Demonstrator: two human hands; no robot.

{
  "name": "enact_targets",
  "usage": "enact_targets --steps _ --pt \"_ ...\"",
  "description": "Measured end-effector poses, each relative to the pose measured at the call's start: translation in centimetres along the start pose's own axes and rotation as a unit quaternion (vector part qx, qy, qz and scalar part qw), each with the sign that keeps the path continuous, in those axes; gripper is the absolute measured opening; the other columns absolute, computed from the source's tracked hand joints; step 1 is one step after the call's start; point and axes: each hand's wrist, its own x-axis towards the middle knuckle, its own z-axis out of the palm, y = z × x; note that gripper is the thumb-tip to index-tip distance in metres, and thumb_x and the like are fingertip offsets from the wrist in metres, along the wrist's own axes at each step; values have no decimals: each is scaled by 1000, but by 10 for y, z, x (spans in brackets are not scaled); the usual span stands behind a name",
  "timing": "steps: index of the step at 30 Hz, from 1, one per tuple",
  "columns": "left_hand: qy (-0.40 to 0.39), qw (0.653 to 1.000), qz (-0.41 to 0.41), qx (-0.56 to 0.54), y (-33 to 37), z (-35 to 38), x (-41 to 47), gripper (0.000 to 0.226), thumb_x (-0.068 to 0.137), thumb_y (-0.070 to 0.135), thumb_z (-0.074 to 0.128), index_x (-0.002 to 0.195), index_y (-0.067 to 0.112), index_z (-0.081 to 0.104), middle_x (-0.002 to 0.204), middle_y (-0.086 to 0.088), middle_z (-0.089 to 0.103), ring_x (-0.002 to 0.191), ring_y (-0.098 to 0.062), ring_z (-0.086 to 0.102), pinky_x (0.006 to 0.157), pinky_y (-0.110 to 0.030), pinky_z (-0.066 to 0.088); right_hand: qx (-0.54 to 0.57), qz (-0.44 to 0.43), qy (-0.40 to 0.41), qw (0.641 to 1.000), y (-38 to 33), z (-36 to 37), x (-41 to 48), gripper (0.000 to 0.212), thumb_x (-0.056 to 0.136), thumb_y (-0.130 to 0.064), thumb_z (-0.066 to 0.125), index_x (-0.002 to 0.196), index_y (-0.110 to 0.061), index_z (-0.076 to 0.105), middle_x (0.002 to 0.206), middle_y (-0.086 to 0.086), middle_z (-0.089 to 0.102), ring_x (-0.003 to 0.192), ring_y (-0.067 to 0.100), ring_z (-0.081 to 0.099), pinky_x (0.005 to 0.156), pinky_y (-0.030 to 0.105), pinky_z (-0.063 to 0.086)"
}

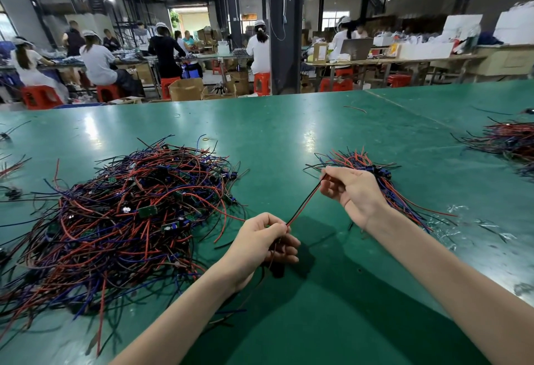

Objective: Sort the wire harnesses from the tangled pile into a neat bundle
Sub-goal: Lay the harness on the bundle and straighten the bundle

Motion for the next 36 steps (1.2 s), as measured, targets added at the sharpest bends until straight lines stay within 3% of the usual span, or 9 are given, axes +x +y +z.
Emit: enact_targets --steps 10,14,18,20,23,26,29,33,36 --pt "-7 1000 1 13 -1 2 1 12 95 -3 45 84 1 48 61 -15 64 45 -17 56 46 -27 53 -166 -70 54 982 20 -10 11 16 90 2 56 76 -4 59 65 8 55 41 6 51 45 23 52" --pt "-7 1000 -2 16 -2 2 2 12 93 -4 45 83 1 48 59 -14 65 43 -17 56 45 -26 51 -334 -194 56 921 21 -18 13 15 86 2 62 83 -12 58 72 11 61 51 12 57 49 21 51" --pt "-7 1000 -2 16 -2 1 3 12 93 -5 46 82 1 48 59 -14 65 43 -17 56 44 -25 51 -422 -286 46 859 20 -21 12 14 85 -5 66 89 -15 58 69 0 59 60 14 57 59 24 52" --pt "-8 1000 -2 17 -3 1 2 13 93 -5 46 82 1 48 59 -14 65 44 -17 56 44 -25 51 -359 -231 51 903 18 -20 13 19 84 -1 64 94 -14 55 65 0 57 50 8 54 53 23 49" --pt "-8 1000 0 15 -1 1 3 13 94 -4 46 82 1 48 59 -14 65 44 -17 56 44 -25 51 -153 -66 58 984 12 -18 15 23 84 8 57 93 -11 50 59 7 58 37 6 45 40 21 42" --pt "-9 1000 -1 8 0 0 3 13 94 -4 46 82 1 48 59 -14 64 44 -17 56 45 -26 52 -7 82 65 994 7 -20 16 16 89 6 52 86 -9 52 52 6 59 32 6 45 33 14 36" --pt "-12 1000 -1 8 0 -1 3 13 95 -3 46 83 1 48 60 -13 65 44 -17 56 45 -26 52 54 165 49 984 4 -21 15 17 93 1 49 80 -10 51 65 7 55 32 7 48 29 11 31" --pt "-12 1000 3 14 0 -2 4 13 95 -3 46 83 1 48 61 -14 65 45 -17 56 46 -27 53 73 115 33 990 5 -20 16 17 91 9 48 86 -6 51 69 15 58 39 10 55 40 18 48" --pt "-10 1000 2 15 -1 -2 4 14 94 -4 46 82 1 48 60 -14 65 44 -18 56 46 -27 53 -101 -33 -3 994 7 -22 18 20 89 11 49 89 -9 52 69 16 59 44 10 56 45 23 51"
